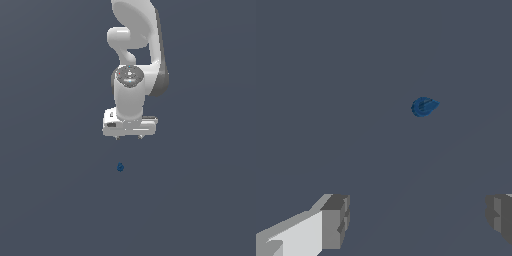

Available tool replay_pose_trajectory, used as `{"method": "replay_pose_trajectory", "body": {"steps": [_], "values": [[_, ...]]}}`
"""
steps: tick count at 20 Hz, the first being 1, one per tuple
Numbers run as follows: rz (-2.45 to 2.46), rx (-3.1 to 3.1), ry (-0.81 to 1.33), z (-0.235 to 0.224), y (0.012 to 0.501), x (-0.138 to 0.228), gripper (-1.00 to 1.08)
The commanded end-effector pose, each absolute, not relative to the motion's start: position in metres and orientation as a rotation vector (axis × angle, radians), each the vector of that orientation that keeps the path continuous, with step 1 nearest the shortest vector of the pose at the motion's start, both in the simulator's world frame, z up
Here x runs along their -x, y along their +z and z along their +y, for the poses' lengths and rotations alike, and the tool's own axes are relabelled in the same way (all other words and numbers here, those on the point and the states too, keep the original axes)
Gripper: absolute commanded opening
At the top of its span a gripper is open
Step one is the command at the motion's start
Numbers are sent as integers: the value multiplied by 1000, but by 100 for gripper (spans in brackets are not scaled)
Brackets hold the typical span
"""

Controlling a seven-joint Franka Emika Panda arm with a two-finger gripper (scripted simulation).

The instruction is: Pick up the object and move it to a goal position.

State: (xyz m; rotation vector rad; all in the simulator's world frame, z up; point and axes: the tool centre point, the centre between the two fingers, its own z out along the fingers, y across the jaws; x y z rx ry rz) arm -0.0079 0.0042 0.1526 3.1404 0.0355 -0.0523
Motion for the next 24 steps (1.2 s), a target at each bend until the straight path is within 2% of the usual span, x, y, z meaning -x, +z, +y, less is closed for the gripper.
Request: {"method": "replay_pose_trajectory", "body": {"steps": [1, 12, 24], "values": [[35, -3140, -52, 4, 153, 8, 100], [150, -3120, -21, 14, 166, 1, 100], [78, -3130, -16, 1, 147, -21, 100]]}}
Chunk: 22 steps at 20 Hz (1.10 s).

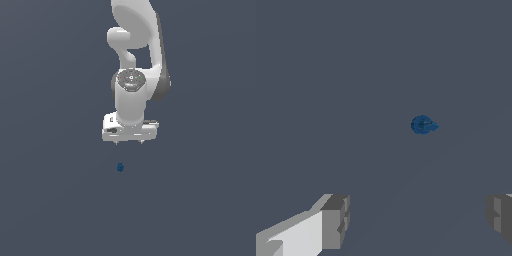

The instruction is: Pick up the object and move it to a goal position.

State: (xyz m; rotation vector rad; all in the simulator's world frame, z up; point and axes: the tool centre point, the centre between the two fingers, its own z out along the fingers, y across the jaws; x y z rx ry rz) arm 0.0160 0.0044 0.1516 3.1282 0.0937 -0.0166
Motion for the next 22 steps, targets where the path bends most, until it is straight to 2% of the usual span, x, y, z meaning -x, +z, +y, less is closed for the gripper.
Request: {"method": "replay_pose_trajectory", "body": {"steps": [1, 11, 22], "values": [[66, -3131, -15, -1, 144, -24, 100], [-60, -3139, -3, -28, 104, -60, 100], [-90, -3140, -2, -35, 91, -67, 100]]}}
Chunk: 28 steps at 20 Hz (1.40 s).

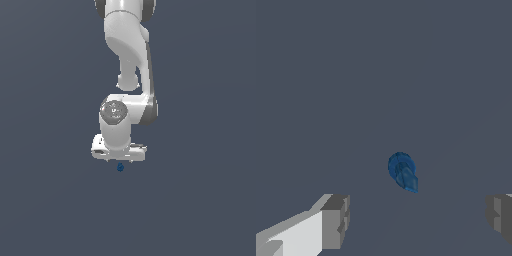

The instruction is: Pick up the object and move it to a goal position.

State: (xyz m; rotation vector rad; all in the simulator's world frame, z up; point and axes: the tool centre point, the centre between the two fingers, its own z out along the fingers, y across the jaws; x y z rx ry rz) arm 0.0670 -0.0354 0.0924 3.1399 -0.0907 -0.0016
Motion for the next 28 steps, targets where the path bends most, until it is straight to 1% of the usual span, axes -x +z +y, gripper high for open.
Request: {"method": "replay_pose_trajectory", "body": {"steps": [1, 10, 16, 17, 28], "values": [[-90, -3140, -2, -35, 89, -67, 100], [-92, -3140, -1, -35, 48, -67, 100], [-92, -3140, -1, -35, 42, -68, 100], [-92, -3140, -1, -35, 42, -68, -100], [-92, -3140, -1, -36, 42, -68, -100]]}}
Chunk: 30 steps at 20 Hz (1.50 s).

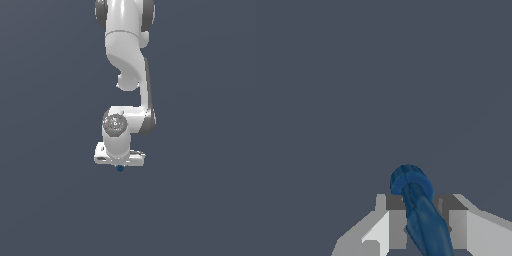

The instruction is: Pick up the object and move it to a goal position.

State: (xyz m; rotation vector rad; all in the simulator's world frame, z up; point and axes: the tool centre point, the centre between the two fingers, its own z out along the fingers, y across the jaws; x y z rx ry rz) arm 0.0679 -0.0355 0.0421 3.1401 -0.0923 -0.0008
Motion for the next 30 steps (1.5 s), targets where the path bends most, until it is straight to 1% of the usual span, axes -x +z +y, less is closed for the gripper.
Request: {"method": "replay_pose_trajectory", "body": {"steps": [1, 8, 14, 20, 30], "values": [[-92, -3140, -1, -36, 43, -68, -100], [-92, -3140, -1, -43, 60, -61, -100], [-92, -3140, -1, -57, 93, -48, -100], [-93, -3141, 0, -79, 146, -28, -100], [-94, -3142, 0, -125, 255, 13, -100]]}}
